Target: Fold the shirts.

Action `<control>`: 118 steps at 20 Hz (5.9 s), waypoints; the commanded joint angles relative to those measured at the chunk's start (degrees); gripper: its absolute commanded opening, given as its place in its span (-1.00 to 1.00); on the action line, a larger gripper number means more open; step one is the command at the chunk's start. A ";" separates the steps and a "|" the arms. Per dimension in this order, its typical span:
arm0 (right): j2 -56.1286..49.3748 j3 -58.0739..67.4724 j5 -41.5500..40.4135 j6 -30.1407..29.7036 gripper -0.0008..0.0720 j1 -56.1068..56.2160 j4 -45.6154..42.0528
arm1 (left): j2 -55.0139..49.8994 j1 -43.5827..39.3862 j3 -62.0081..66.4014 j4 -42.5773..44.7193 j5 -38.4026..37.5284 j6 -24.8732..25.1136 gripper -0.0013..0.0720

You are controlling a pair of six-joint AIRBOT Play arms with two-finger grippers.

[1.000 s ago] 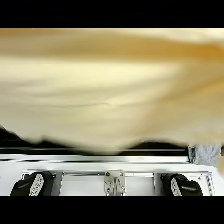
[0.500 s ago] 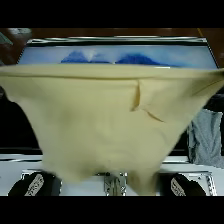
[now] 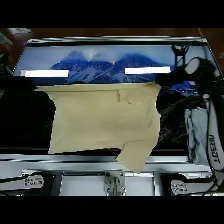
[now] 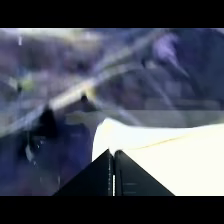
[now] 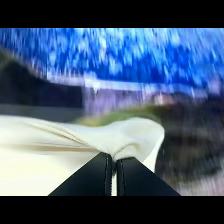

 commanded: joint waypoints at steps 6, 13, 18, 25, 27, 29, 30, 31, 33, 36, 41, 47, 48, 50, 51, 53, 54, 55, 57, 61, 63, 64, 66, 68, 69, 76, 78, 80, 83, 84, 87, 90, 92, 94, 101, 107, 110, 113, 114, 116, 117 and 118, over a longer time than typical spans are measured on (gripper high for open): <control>-11.76 -0.59 -27.08 0.81 -0.80 4.28 0.79 | -10.54 -4.15 0.85 -1.81 20.35 0.52 -0.87; -11.52 -0.55 -11.06 4.74 -0.80 4.02 0.66 | -13.16 -3.85 0.74 0.17 3.06 0.48 -0.87; -6.80 -0.55 8.20 7.28 -0.80 2.91 -2.60 | -12.81 -3.76 0.74 9.99 -14.03 -1.57 -0.87; -10.64 -0.61 19.28 10.84 -0.80 2.38 -3.54 | -12.98 -3.82 0.72 12.35 -16.94 -4.98 -0.87; -12.24 -0.61 18.21 12.00 -0.80 2.40 0.50 | -13.14 -3.87 0.72 11.80 -16.90 -6.25 -0.87; -13.31 -0.61 18.08 13.18 -0.80 2.40 2.23 | -13.90 -3.89 0.72 9.92 -16.90 -6.95 -0.87; -13.55 -0.61 18.27 14.03 -0.80 2.38 2.08 | -14.40 -3.89 0.72 9.70 -16.94 -8.13 -0.87; -13.57 -0.61 18.29 14.29 -0.79 2.36 1.92 | -14.82 -3.87 0.72 9.73 -17.18 -8.85 -0.87; -13.46 -0.59 18.10 14.21 -0.61 2.36 2.03 | -15.45 -3.87 0.72 9.77 -18.12 -9.27 -0.84; -11.56 -0.52 20.63 8.96 0.80 2.21 1.57 | -15.32 -3.45 1.03 12.13 -21.99 -9.86 0.66; -0.85 -0.68 36.74 5.29 0.79 -3.58 -14.60 | -8.55 2.51 1.49 14.12 -30.38 -5.90 0.71; 15.74 -23.56 32.33 -0.57 0.79 -21.68 6.43 | 6.69 16.57 -31.95 0.79 -25.27 2.97 0.71; 18.43 -28.06 29.46 -1.79 0.80 -22.82 7.82 | 8.28 17.55 -37.22 0.72 -22.67 4.00 0.73; 21.90 -33.88 25.46 -2.14 0.80 -23.08 7.58 | 9.99 18.53 -43.89 0.68 -17.59 4.59 0.73; 22.58 -35.36 24.63 -2.14 0.80 -23.06 8.00 | 9.92 18.49 -45.38 0.68 -15.72 4.61 0.73; 22.60 -36.44 23.91 -2.14 0.80 -23.04 8.68 | 9.73 17.81 -46.86 -0.04 -13.35 4.63 0.73; 22.60 -36.50 23.06 -2.12 0.80 -23.06 8.68 | 9.51 17.33 -47.39 -1.07 -13.05 5.27 0.73; 22.60 -36.50 22.16 -2.12 0.80 -23.06 8.68 | 9.20 16.94 -47.84 -2.36 -12.85 5.97 0.73; 22.60 -36.50 20.98 -2.08 0.79 -23.06 8.68 | 8.79 16.55 -48.70 -3.17 -11.74 6.54 0.73; 22.60 -36.50 21.20 -2.01 0.79 -23.06 8.68 | 7.50 16.48 -50.38 -3.74 -10.29 6.56 0.73; 22.60 -36.50 21.20 -1.60 0.80 -23.06 8.68 | 7.15 16.48 -51.23 -5.33 -10.19 7.78 0.58; 22.60 -36.50 21.24 -1.57 0.79 -23.06 8.66 | 7.08 16.48 -51.36 -6.67 -10.23 8.28 0.32; 22.60 -36.52 21.38 -1.29 0.80 -23.04 8.35 | 7.08 16.48 -51.36 -8.96 -10.69 9.75 -0.61; 22.60 -37.48 22.40 -0.37 0.79 -23.04 7.98 | 7.08 16.48 -51.34 -11.74 -11.76 12.11 -0.87; 22.60 -38.95 23.78 -0.42 0.79 -23.04 8.00 | 7.10 16.48 -51.34 -12.63 -12.50 13.31 -0.87; 22.88 -53.22 24.90 -4.15 0.80 -21.79 19.30 | 7.13 16.61 -51.32 -12.61 -13.44 13.57 -0.87; 22.84 -55.01 19.52 -2.64 0.79 -18.67 18.88 | 7.13 16.61 -51.32 -12.61 -13.44 13.57 -0.87; 22.82 -55.25 14.32 0.39 0.79 -14.78 18.49 | 7.13 16.61 -51.32 -12.61 -13.49 13.55 -0.87; 22.69 -55.25 11.13 4.37 0.79 -11.72 16.76 | 7.13 16.61 -51.32 -12.61 -13.38 13.64 -0.87; 22.23 -55.25 11.85 4.46 0.79 -11.52 16.70 | 7.13 16.61 -51.32 -12.61 -13.35 14.19 -0.87; 19.47 -55.25 13.99 3.80 0.79 -11.50 17.29 | 7.13 16.61 -51.32 -12.59 -13.16 14.88 -0.87; 18.91 -55.25 12.70 3.56 0.79 -9.75 18.23 | 7.13 16.61 -51.32 -12.59 -13.16 15.56 -0.87; 18.91 -55.25 10.25 5.07 0.35 -6.27 17.75 | 7.13 16.61 -51.32 -12.61 -12.90 15.54 -0.87; 18.93 -55.23 8.57 7.06 -0.10 -3.65 17.22 | 7.13 16.61 -51.30 -12.61 -12.94 15.54 -0.87; 29.90 -48.52 13.11 2.73 -0.80 -5.25 17.79 | 10.12 16.59 -41.48 -16.72 -13.05 15.52 -0.87; 21.97 -32.26 4.52 5.09 -0.80 -5.09 21.99 | 9.42 9.11 -26.43 -26.08 -6.56 11.26 -0.87; 12.37 -22.03 3.13 5.07 -0.80 -5.11 22.14 | 6.80 5.18 -22.45 -26.08 0.22 7.89 -0.87; 2.75 -12.37 3.06 4.98 -0.80 -5.09 23.87 | 1.14 4.28 -18.38 -26.10 1.79 4.46 -0.87; -0.02 -9.79 2.93 5.01 -0.80 -5.09 24.06 | -1.16 4.07 -17.18 -26.10 1.64 3.26 -0.87; -5.14 -5.38 2.43 5.07 -0.80 -5.09 24.09 | -4.98 3.41 -15.47 -26.21 1.66 1.60 -0.87; -7.32 -3.58 1.81 5.09 -0.80 -5.09 24.22 | -6.75 2.99 -14.62 -26.36 1.66 1.25 -0.87; -9.18 -2.14 1.07 5.09 -0.80 -5.09 24.92 | -8.28 2.58 -13.90 -26.51 1.75 1.27 -0.87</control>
